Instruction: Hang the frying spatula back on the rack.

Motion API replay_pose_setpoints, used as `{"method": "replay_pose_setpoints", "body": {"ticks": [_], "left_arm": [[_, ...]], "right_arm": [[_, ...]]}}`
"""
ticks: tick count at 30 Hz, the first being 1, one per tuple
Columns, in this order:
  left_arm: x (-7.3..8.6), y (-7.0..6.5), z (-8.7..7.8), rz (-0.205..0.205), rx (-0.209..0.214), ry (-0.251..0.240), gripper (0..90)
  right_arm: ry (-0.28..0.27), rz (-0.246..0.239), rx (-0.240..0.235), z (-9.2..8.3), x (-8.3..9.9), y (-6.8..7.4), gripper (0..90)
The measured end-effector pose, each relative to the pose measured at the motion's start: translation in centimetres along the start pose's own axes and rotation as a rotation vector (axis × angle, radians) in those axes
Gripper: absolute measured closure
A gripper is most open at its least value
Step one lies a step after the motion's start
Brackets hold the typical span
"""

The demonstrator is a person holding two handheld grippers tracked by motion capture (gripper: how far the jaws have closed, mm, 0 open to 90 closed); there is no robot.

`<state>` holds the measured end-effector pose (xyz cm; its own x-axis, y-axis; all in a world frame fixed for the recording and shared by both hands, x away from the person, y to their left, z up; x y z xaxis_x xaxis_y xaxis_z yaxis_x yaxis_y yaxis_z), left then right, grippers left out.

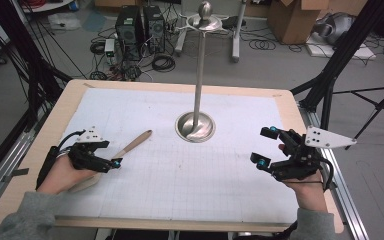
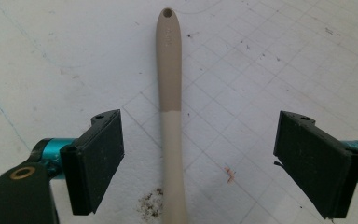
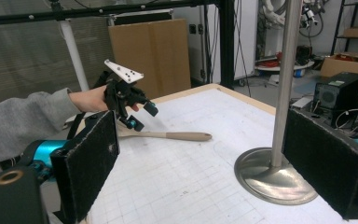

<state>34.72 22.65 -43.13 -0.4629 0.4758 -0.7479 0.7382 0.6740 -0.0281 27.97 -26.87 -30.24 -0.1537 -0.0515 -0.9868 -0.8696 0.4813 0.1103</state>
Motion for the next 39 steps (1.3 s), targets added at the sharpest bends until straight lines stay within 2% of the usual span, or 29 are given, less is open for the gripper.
{"method": "replay_pose_setpoints", "body": {"ticks": [5,16,29,36,39], "left_arm": [[0.1,0.0,0.2,-0.008,-0.011,0.017,18.5],[0.6,0.0,0.8,0.031,-0.035,0.063,29.6],[0.8,0.6,1.1,-0.019,-0.044,0.066,34.2],[0.7,0.7,1.5,-0.015,-0.063,0.117,42.2],[0.8,0.7,1.6,-0.018,-0.056,0.138,43.6]], "right_arm": [[0.003,0.007,-0.003,0.1,0.0,0.0,10.1],[0.001,-0.001,-0.005,0.0,0.0,0.1,10.1],[0.012,0.004,-0.009,-0.1,0.2,0.1,10.1],[0.014,0.006,-0.009,0.0,0.3,0.1,10.1],[0.011,0.004,-0.008,-0.1,0.3,0.1,10.1]]}}
Point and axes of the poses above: each handheld gripper's, and its own axes: z roughly forward along the jaws, x roughly out of its underside, y roughly to its left, the point moved 4 cm from there along z, roughly forward along the jaws, and after that the axes turned 1 degree about x, right-handed, at the moved point
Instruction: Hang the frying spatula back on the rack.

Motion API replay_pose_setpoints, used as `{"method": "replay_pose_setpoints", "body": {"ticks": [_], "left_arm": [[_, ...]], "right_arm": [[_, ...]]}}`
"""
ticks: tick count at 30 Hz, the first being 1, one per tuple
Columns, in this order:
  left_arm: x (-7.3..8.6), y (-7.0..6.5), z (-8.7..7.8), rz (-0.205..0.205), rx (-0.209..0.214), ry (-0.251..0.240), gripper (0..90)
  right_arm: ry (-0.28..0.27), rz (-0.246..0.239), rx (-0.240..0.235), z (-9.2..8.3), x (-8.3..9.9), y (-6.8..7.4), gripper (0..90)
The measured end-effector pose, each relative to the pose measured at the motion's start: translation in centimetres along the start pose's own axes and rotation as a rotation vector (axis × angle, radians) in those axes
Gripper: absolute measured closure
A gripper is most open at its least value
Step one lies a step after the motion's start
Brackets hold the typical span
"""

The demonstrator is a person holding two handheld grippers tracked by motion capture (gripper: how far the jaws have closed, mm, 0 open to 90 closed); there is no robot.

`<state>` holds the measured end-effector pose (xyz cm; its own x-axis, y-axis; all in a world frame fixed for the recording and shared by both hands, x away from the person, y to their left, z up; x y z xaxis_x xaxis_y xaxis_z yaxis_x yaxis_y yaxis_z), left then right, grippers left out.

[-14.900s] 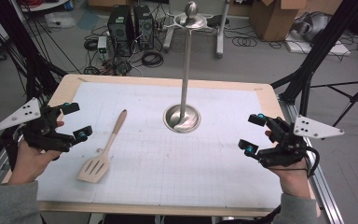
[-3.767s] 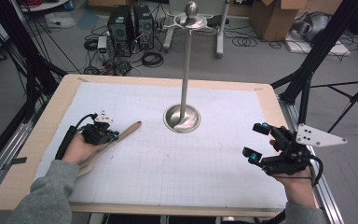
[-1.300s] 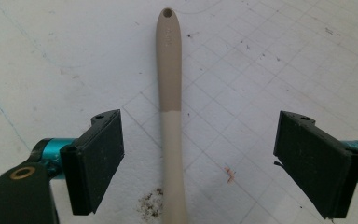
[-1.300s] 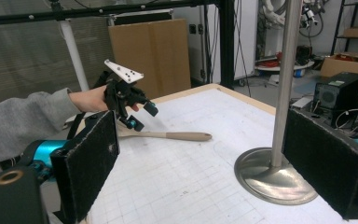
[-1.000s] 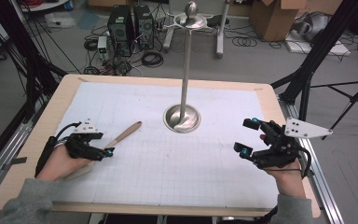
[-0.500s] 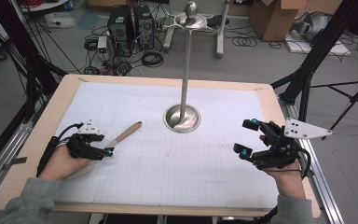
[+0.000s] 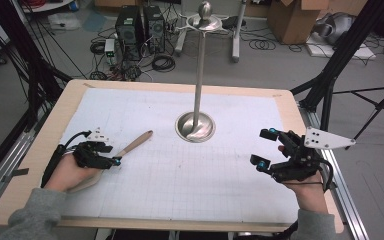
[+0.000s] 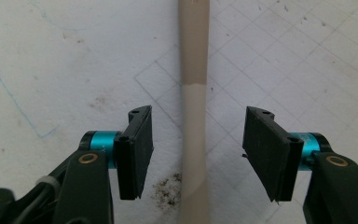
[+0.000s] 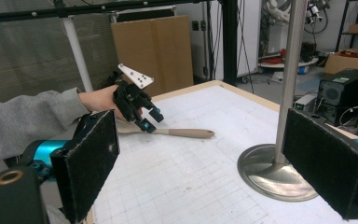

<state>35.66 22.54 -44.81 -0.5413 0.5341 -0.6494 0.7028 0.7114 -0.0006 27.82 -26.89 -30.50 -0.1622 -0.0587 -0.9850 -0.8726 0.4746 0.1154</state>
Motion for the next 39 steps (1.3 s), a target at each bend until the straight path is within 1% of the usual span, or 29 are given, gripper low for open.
{"method": "replay_pose_setpoints", "body": {"ticks": [3,5,7,8,9,13,18,20,22,30,35,39], "left_arm": [[0.12,0.13,-0.08,0.003,0.000,0.024,46.2],[0.15,0.11,-0.09,-0.004,0.004,0.024,47.5],[0.21,0.13,-0.07,0.002,0.007,0.031,48.9],[0.26,0.13,-0.06,0.010,0.010,0.046,48.9],[0.29,0.09,0.00,0.014,0.011,0.053,50.4],[0.30,0.05,0.21,0.030,-0.006,0.070,51.6],[0.44,0.10,0.37,0.044,-0.009,0.094,53.7],[0.49,0.13,0.42,0.036,-0.013,0.100,54.7],[0.54,0.21,0.41,0.040,-0.012,0.104,56.5],[0.53,0.17,0.45,0.063,0.005,0.112,60.2],[0.53,0.11,0.42,0.071,0.023,0.124,65.8],[0.54,0.13,0.39,0.073,0.036,0.127,67.3]], "right_arm": [[-0.002,0.002,-0.002,-0.12,-0.02,0.01,10.1],[-0.002,0.003,-0.001,-0.14,-0.02,0.03,10.1],[-0.002,0.002,-0.002,-0.13,-0.02,0.02,10.1],[0.001,0.008,-0.002,-0.13,0.00,0.06,10.1],[0.003,0.004,-0.003,-0.12,0.02,0.05,10.1],[0.001,-0.001,-0.003,-0.11,-0.02,0.07,10.1],[0.002,0.004,-0.004,-0.16,-0.01,0.11,10.1],[0.003,0.005,-0.004,-0.15,-0.01,0.11,10.1],[0.005,0.003,-0.005,-0.15,0.01,0.12,10.1],[0.003,0.002,-0.006,-0.16,-0.01,0.16,10.1],[0.001,-0.002,-0.007,-0.17,-0.02,0.15,10.1],[0.004,0.002,-0.008,-0.21,-0.02,0.21,10.1]]}}
Point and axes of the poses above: each handheld gripper's, and its own axes: z roughly forward along the jaws, x roughly out of its underside, y roughly to its left, the point moved 4 cm from there along z, roughly forward along the jaws, and after that the axes turned 1 degree about x, right-handed, at the moved point
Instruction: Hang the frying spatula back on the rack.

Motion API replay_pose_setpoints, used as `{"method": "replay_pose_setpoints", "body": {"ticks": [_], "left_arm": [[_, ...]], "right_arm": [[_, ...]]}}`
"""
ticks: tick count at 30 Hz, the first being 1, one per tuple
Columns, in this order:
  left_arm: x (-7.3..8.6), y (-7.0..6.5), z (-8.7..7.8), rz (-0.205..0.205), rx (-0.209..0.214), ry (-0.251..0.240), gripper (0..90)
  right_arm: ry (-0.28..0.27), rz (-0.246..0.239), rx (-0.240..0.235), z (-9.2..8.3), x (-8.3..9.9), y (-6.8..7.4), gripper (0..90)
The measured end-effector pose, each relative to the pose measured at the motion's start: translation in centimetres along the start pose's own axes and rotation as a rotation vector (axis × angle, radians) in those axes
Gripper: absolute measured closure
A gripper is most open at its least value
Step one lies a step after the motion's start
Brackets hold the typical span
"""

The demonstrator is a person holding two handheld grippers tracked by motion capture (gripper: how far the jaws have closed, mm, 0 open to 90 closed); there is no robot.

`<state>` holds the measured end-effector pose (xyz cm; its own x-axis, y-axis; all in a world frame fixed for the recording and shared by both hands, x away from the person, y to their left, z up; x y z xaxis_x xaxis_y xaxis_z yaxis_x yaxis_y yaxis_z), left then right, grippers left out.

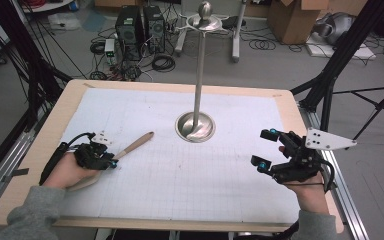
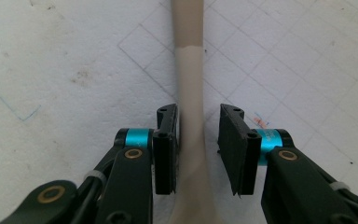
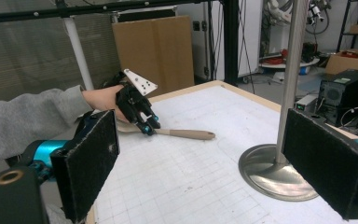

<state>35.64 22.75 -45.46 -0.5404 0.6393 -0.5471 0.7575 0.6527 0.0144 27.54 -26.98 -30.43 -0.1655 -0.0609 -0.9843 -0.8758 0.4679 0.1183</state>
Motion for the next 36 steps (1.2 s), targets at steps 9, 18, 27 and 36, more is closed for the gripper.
{"method": "replay_pose_setpoints", "body": {"ticks": [9,18,27,36], "left_arm": [[-0.1,0.1,-0.1,-0.013,0.002,0.020,72.3],[-0.1,0.2,0.0,-0.028,-0.008,0.023,77.5],[-0.3,0.3,-0.1,-0.051,-0.029,0.014,77.7],[-0.4,0.5,-1.1,-0.079,0.014,-0.037,77.7]], "right_arm": [[-0.002,-0.002,0.003,-0.1,0.0,0.0,10.1],[0.001,-0.006,0.003,0.1,0.1,0.0,10.1],[0.005,0.000,0.002,0.1,0.1,0.0,10.1],[0.009,0.006,0.005,0.1,0.3,-0.1,10.1]]}}
Point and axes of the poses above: each handheld gripper's, and its own axes: z roughly forward along the jaws, x roughly out of its underside, y roughly to its left, the point moved 4 cm from there along z, roughly forward along the jaws, and after that the axes turned 1 degree about x, right-handed, at the moved point
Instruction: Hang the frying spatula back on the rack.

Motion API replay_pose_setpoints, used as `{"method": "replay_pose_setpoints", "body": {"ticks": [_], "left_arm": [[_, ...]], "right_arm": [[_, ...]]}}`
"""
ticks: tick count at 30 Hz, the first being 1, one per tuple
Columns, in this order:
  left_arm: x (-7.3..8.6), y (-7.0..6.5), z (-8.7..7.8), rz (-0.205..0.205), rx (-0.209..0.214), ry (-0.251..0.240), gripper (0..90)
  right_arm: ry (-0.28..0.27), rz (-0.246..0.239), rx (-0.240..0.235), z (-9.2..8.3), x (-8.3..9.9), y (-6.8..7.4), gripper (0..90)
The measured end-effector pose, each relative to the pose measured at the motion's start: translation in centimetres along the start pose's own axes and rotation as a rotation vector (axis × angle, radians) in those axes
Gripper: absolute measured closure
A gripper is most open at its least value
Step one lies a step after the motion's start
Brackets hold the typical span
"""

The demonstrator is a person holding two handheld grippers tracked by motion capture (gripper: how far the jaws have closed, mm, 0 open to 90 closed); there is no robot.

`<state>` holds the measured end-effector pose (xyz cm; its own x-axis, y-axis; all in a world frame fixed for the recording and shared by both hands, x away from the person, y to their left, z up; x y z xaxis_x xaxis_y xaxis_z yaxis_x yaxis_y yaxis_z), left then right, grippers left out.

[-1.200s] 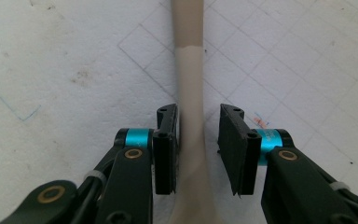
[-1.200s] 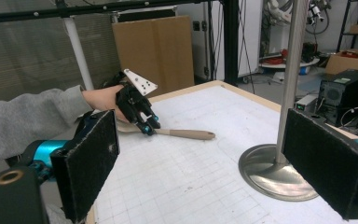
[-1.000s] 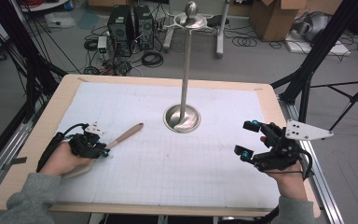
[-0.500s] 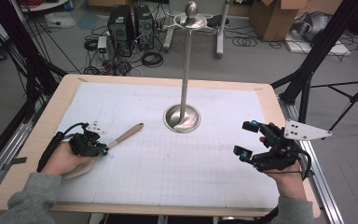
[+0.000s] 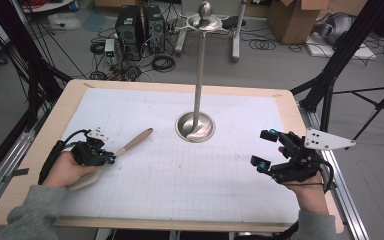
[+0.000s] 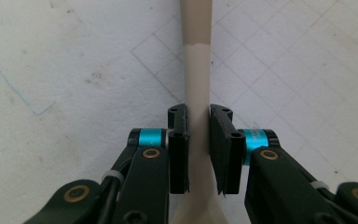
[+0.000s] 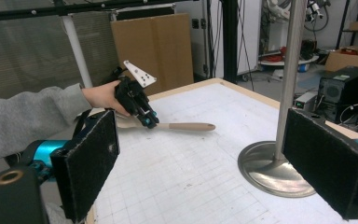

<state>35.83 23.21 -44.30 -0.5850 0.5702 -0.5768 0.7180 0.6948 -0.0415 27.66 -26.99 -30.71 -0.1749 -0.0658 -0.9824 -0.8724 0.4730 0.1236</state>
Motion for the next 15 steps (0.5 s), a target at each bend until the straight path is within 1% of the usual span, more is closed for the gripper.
{"method": "replay_pose_setpoints", "body": {"ticks": [1,3,5,6,9,12,15], "left_arm": [[-0.1,-0.1,-0.1,-0.004,0.008,-0.011,77.7],[-0.2,-0.2,-0.3,0.007,0.014,-0.019,77.7],[-0.4,-0.5,-0.5,0.006,0.023,-0.034,77.7],[-0.6,-0.6,-0.6,0.017,0.028,-0.038,77.7],[-1.0,-1.0,-1.1,0.036,0.031,-0.054,77.7],[-1.5,-1.4,-1.5,0.044,0.040,-0.082,77.7],[-1.9,-1.6,-1.9,0.050,0.040,-0.100,77.7]], "right_arm": [[0.001,-0.002,-0.001,0.0,0.0,0.0,10.1],[0.002,-0.002,-0.002,0.0,0.0,0.0,10.1],[0.001,-0.003,-0.002,0.0,0.0,0.0,10.1],[-0.001,-0.004,-0.001,0.0,0.0,-0.1,10.1],[-0.006,-0.001,0.000,0.0,0.0,-0.1,10.1],[-0.001,0.001,0.001,0.0,0.1,-0.1,10.1],[-0.001,0.003,-0.001,0.0,0.1,-0.2,10.1]]}}
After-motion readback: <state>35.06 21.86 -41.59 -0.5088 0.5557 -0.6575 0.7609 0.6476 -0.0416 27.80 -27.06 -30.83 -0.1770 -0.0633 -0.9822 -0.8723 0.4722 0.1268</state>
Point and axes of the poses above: each handheld gripper's, and its own axes: z roughly forward along the jaws, x roughly out of its underside, y roughly to its left, the point moved 4 cm from there along z, roughly forward along the jaws, and after that the axes turned 1 degree about x, right-handed, at the moved point
